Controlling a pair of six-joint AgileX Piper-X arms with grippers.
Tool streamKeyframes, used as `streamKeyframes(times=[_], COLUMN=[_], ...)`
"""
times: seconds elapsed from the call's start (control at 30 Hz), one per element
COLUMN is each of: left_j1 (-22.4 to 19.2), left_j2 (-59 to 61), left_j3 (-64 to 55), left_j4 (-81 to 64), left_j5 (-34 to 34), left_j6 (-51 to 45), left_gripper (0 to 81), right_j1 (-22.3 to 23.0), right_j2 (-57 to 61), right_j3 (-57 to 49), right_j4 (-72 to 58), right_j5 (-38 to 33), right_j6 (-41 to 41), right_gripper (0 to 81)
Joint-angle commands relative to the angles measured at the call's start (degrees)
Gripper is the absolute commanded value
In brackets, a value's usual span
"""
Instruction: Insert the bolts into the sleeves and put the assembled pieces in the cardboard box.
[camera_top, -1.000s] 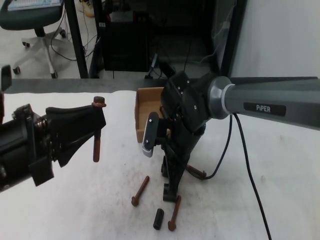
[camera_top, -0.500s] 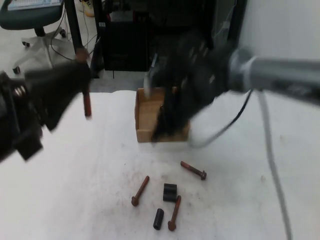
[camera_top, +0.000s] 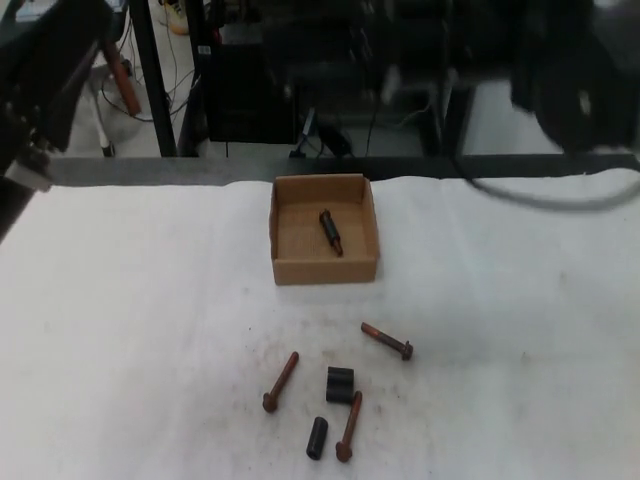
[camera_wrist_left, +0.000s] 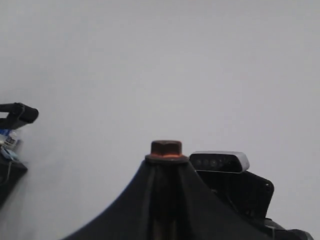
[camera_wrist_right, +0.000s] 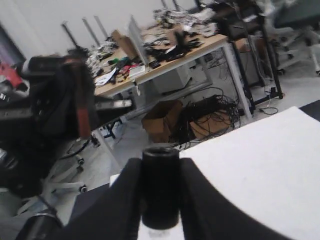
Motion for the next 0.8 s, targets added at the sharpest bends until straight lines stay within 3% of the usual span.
streamKeyframes(times=[0.0,0.13,0.37,0.6,0.77], left_j1=[0.11,0.11,-0.3,-7.49,-11.12], left_j2=[2.9,7.79,14.82,19.33,19.32], left_j3=[-3.33,-8.13,-10.99,-10.96,-11.3], left_j4=[-1.13,-1.13,-11.77,-12.2,-12.2], left_j5=[8.68,16.92,19.46,21.3,21.31], left_j6=[2.5,6.46,8.11,8.33,10.22], left_gripper=[0.4,0.3,0.2,0.2,0.2], right_j1=[0.16,0.56,2.53,7.5,8.05], right_j2=[-0.85,-1.07,-1.07,-1.07,-1.07], right_j3=[4.15,13.33,22.52,23.97,23.97], right_j4=[-4.88,-12.39,-27.48,-34.85,-34.86], right_j5=[-2.42,-1.98,-0.53,17.36,19.98], right_j6=[0.28,0.28,-3.63,-10.22,-9.17], right_gripper=[0.8,0.8,0.8,0.8,0.8])
